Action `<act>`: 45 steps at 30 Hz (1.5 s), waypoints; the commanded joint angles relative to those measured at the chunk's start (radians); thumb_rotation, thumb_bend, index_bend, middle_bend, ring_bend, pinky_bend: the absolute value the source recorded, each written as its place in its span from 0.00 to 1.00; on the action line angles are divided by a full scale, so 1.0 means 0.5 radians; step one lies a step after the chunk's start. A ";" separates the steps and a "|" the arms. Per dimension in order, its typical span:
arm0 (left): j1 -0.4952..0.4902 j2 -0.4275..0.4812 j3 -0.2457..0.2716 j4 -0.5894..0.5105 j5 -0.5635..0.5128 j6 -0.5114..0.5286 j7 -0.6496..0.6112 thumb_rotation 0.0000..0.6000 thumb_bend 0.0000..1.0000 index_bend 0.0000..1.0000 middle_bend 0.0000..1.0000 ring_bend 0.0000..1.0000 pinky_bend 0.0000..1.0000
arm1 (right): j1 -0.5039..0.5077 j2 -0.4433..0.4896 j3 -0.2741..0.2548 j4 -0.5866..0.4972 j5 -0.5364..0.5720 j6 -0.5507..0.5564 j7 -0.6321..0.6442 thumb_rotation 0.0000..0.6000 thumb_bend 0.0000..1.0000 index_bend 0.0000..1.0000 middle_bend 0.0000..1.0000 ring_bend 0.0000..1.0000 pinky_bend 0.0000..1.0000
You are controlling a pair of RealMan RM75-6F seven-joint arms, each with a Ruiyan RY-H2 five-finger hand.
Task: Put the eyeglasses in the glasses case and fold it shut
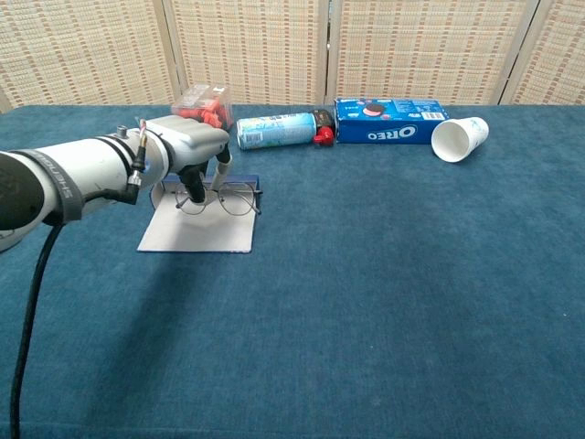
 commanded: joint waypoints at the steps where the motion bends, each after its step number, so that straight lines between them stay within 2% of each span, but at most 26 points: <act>1: 0.004 -0.012 0.006 0.021 -0.009 0.004 0.033 1.00 0.46 0.59 1.00 1.00 1.00 | 0.000 0.000 0.000 0.000 0.000 0.000 0.000 1.00 0.25 0.10 0.11 0.08 0.11; 13: 0.024 -0.053 -0.009 0.110 -0.045 0.012 0.144 1.00 0.44 0.55 1.00 1.00 1.00 | -0.005 0.001 -0.001 -0.001 0.002 0.001 -0.003 1.00 0.25 0.10 0.11 0.08 0.11; 18: 0.037 -0.061 -0.014 0.106 -0.013 0.058 0.174 1.00 0.29 0.55 1.00 1.00 1.00 | -0.009 0.000 -0.002 -0.002 0.002 0.006 -0.005 1.00 0.25 0.10 0.11 0.08 0.11; 21: 0.051 -0.074 -0.015 0.109 0.020 0.077 0.180 1.00 0.24 0.55 1.00 1.00 1.00 | -0.011 0.002 -0.003 -0.006 -0.001 0.008 -0.008 1.00 0.25 0.10 0.11 0.08 0.11; 28: 0.088 -0.057 -0.068 0.062 0.063 0.099 0.128 1.00 0.23 0.51 1.00 1.00 1.00 | -0.020 0.010 -0.005 -0.021 -0.009 0.025 -0.017 1.00 0.25 0.10 0.11 0.08 0.11; 31: 0.134 -0.020 -0.087 -0.016 0.187 0.136 0.007 1.00 0.23 0.41 1.00 1.00 1.00 | -0.020 0.009 -0.006 -0.021 -0.011 0.023 -0.017 1.00 0.25 0.10 0.11 0.09 0.11; 33: 0.157 0.001 -0.081 -0.049 0.248 0.131 -0.043 1.00 0.23 0.24 1.00 1.00 1.00 | -0.018 0.008 -0.007 -0.019 -0.013 0.019 -0.016 1.00 0.25 0.10 0.11 0.09 0.11; 36: 0.167 0.004 -0.069 -0.052 0.286 0.119 -0.046 1.00 0.23 0.07 1.00 1.00 1.00 | -0.014 0.008 -0.005 -0.017 -0.016 0.018 -0.013 1.00 0.25 0.10 0.11 0.09 0.11; 40: 0.149 -0.068 -0.079 0.054 0.283 0.084 -0.022 1.00 0.22 0.00 1.00 1.00 1.00 | -0.003 0.010 -0.004 -0.019 -0.023 0.004 -0.014 1.00 0.25 0.10 0.11 0.09 0.11; 45: 0.126 -0.163 -0.094 0.228 0.268 0.034 0.009 1.00 0.21 0.00 1.00 1.00 1.00 | 0.001 0.011 -0.006 -0.016 -0.020 -0.007 -0.010 1.00 0.25 0.10 0.11 0.09 0.11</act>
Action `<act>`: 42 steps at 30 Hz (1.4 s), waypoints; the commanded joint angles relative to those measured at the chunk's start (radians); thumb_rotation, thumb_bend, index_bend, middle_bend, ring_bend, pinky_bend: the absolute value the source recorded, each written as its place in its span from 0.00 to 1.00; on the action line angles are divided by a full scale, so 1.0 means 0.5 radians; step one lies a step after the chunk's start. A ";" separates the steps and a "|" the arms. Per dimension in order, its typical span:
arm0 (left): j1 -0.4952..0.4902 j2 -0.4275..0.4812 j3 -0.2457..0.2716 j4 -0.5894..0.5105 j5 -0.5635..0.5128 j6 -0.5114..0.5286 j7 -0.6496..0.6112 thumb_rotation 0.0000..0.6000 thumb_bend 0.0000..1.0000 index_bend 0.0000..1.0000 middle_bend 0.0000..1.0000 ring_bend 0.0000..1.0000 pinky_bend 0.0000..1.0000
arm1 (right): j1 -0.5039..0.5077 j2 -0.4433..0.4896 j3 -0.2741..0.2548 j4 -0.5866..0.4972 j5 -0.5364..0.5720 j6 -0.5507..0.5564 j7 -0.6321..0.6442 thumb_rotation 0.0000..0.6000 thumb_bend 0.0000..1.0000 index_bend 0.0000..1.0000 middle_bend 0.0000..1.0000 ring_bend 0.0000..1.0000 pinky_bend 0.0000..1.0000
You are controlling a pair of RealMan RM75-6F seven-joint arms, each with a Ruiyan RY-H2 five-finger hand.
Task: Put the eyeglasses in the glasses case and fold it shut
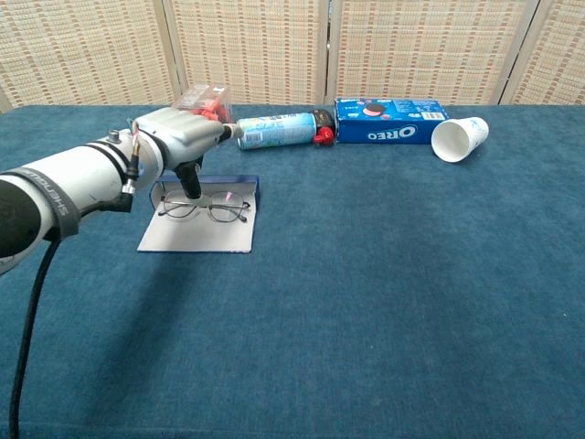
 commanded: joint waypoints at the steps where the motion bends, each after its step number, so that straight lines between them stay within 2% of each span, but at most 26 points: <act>1: -0.022 -0.077 -0.011 0.132 -0.011 -0.042 0.038 1.00 0.21 0.00 1.00 1.00 1.00 | -0.001 0.001 -0.001 0.003 0.005 -0.003 0.003 1.00 0.25 0.10 0.11 0.09 0.11; 23: -0.067 -0.271 -0.135 0.625 -0.075 -0.215 0.115 1.00 0.21 0.03 1.00 1.00 1.00 | -0.036 0.019 -0.001 -0.032 0.038 0.028 -0.024 1.00 0.25 0.10 0.11 0.09 0.11; 38: -0.047 -0.325 -0.136 0.855 0.173 -0.231 -0.003 1.00 0.21 0.08 1.00 1.00 1.00 | -0.035 0.018 0.005 -0.047 0.050 0.014 -0.044 1.00 0.25 0.10 0.11 0.09 0.11; 42: -0.028 -0.344 -0.163 0.889 0.176 -0.193 0.025 1.00 0.21 0.08 1.00 1.00 1.00 | -0.039 0.019 0.006 -0.050 0.049 0.021 -0.045 1.00 0.25 0.10 0.11 0.09 0.11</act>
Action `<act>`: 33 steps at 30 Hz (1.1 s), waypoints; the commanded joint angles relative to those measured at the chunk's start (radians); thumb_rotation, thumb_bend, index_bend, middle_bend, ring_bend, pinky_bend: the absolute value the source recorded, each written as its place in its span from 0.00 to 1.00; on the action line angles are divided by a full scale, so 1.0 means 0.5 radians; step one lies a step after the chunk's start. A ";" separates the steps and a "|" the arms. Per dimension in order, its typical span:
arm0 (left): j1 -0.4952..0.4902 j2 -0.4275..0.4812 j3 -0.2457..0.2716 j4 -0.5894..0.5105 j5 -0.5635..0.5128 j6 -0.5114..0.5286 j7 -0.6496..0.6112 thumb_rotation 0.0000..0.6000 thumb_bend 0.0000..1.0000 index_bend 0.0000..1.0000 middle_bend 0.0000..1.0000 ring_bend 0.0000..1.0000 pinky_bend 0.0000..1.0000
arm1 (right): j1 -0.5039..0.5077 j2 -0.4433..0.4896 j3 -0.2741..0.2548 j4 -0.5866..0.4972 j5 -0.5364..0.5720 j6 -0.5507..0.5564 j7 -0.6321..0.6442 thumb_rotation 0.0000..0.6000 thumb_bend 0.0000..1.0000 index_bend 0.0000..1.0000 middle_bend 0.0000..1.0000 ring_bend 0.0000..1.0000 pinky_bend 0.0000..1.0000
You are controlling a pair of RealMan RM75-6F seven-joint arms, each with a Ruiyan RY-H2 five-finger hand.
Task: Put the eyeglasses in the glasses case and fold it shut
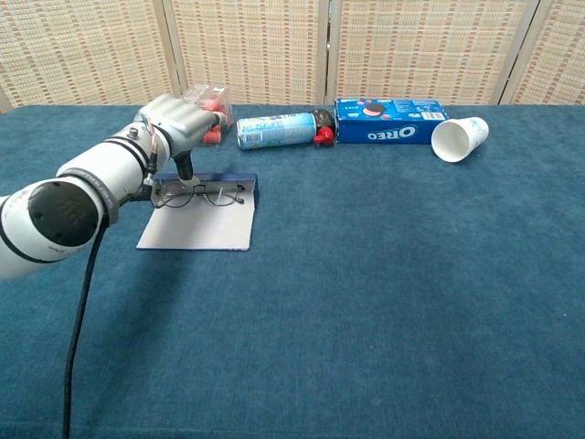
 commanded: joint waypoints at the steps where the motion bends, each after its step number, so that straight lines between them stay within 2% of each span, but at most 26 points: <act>1: 0.020 0.007 -0.021 -0.015 0.006 0.010 -0.006 1.00 0.21 0.08 1.00 1.00 1.00 | -0.003 -0.001 0.000 0.000 0.000 0.004 0.002 1.00 0.25 0.10 0.11 0.09 0.11; 5: 0.069 0.077 -0.039 -0.155 0.031 0.044 -0.037 1.00 0.21 0.08 1.00 1.00 1.00 | -0.003 -0.007 -0.004 0.009 -0.006 0.000 0.011 1.00 0.25 0.10 0.11 0.09 0.11; 10: 0.168 0.238 -0.074 -0.493 0.017 0.091 -0.102 1.00 0.21 0.08 1.00 1.00 1.00 | -0.001 -0.007 -0.004 0.015 -0.020 0.005 0.017 1.00 0.25 0.10 0.11 0.09 0.11; 14: 0.240 0.377 -0.070 -0.754 0.035 0.121 -0.156 1.00 0.21 0.12 0.94 0.98 1.00 | 0.002 -0.006 -0.004 0.012 -0.031 0.009 0.016 1.00 0.25 0.10 0.11 0.09 0.11; 16: 0.278 0.453 -0.032 -0.874 0.094 0.139 -0.184 1.00 0.21 0.12 0.88 0.91 1.00 | 0.003 -0.007 -0.005 0.011 -0.035 0.008 0.015 1.00 0.25 0.10 0.11 0.09 0.11; 20: 0.355 0.560 0.050 -1.064 0.243 0.209 -0.250 1.00 0.21 0.12 0.68 0.67 0.94 | 0.004 -0.011 -0.007 0.015 -0.043 0.009 0.016 1.00 0.25 0.10 0.11 0.09 0.11; 23: 0.409 0.617 0.114 -1.175 0.365 0.256 -0.313 1.00 0.21 0.11 0.46 0.44 0.74 | 0.009 -0.014 -0.007 0.017 -0.045 0.004 0.016 1.00 0.25 0.10 0.11 0.09 0.11; 28: 0.492 0.700 0.236 -1.275 0.629 0.288 -0.476 1.00 0.21 0.02 0.13 0.12 0.32 | 0.014 -0.015 -0.005 0.020 -0.050 0.001 0.018 1.00 0.25 0.10 0.11 0.09 0.11; 30: 0.530 0.712 0.284 -1.263 0.765 0.324 -0.567 1.00 0.21 0.00 0.03 0.04 0.22 | 0.018 -0.016 -0.005 0.021 -0.050 -0.005 0.016 1.00 0.25 0.10 0.11 0.09 0.11; 33: 0.577 0.711 0.347 -1.204 0.958 0.384 -0.696 1.00 0.21 0.00 0.00 0.00 0.10 | 0.024 -0.018 -0.006 0.021 -0.051 -0.013 0.014 1.00 0.25 0.10 0.11 0.09 0.11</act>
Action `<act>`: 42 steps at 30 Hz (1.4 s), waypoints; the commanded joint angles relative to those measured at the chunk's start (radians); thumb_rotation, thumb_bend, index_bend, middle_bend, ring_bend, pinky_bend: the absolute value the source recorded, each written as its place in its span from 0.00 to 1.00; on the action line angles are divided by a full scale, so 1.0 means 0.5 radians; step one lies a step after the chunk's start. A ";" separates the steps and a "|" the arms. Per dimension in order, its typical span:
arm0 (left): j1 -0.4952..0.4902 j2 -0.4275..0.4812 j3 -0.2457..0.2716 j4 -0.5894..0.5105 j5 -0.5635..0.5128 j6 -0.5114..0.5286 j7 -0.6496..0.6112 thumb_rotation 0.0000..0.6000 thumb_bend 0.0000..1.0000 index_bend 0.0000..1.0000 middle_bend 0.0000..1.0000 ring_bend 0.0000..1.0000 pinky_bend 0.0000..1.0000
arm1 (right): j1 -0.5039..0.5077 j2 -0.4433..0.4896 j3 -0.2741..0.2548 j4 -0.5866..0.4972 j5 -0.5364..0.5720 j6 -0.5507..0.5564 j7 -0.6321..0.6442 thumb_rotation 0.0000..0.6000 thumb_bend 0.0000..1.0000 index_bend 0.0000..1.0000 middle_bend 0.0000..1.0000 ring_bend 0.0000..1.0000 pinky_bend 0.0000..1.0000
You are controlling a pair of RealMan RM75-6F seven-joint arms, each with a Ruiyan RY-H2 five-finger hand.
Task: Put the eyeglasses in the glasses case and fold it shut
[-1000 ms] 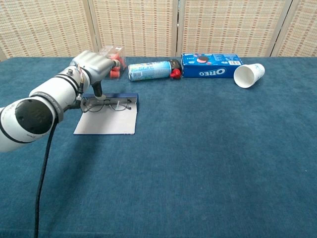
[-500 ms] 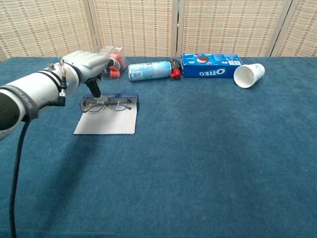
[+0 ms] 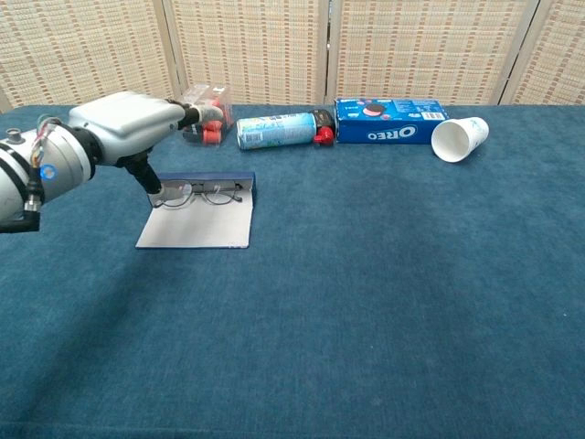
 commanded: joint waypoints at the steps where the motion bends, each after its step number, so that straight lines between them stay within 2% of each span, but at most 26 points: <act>1: 0.089 0.024 0.113 0.060 0.269 0.094 -0.205 1.00 0.21 0.00 0.00 0.00 0.07 | 0.003 -0.001 0.000 -0.001 -0.001 -0.003 -0.002 1.00 0.25 0.10 0.11 0.09 0.11; 3: 0.109 0.022 0.149 0.120 0.370 0.103 -0.291 1.00 0.21 0.00 0.00 0.00 0.02 | 0.005 -0.001 0.001 -0.002 0.000 -0.006 -0.004 1.00 0.25 0.10 0.11 0.09 0.11; 5: 0.122 0.020 0.174 0.168 0.425 0.098 -0.333 1.00 0.21 0.00 0.00 0.00 0.00 | 0.007 0.000 0.001 -0.004 -0.002 -0.007 -0.007 1.00 0.25 0.10 0.11 0.09 0.11; 10: 0.157 -0.011 0.215 0.259 0.514 0.078 -0.395 1.00 0.21 0.00 0.00 0.00 0.00 | 0.011 -0.003 -0.001 -0.008 -0.006 -0.009 -0.013 1.00 0.25 0.10 0.11 0.09 0.11; 18: 0.176 -0.117 0.239 0.442 0.551 -0.008 -0.328 1.00 0.21 0.00 0.00 0.00 0.00 | 0.009 0.001 -0.003 -0.015 -0.007 -0.004 -0.019 1.00 0.25 0.10 0.11 0.09 0.11; 42: 0.220 -0.237 0.172 0.630 0.529 -0.160 -0.274 1.00 0.21 0.00 0.00 0.00 0.00 | 0.003 -0.001 -0.008 -0.025 -0.007 0.007 -0.033 1.00 0.25 0.10 0.11 0.09 0.11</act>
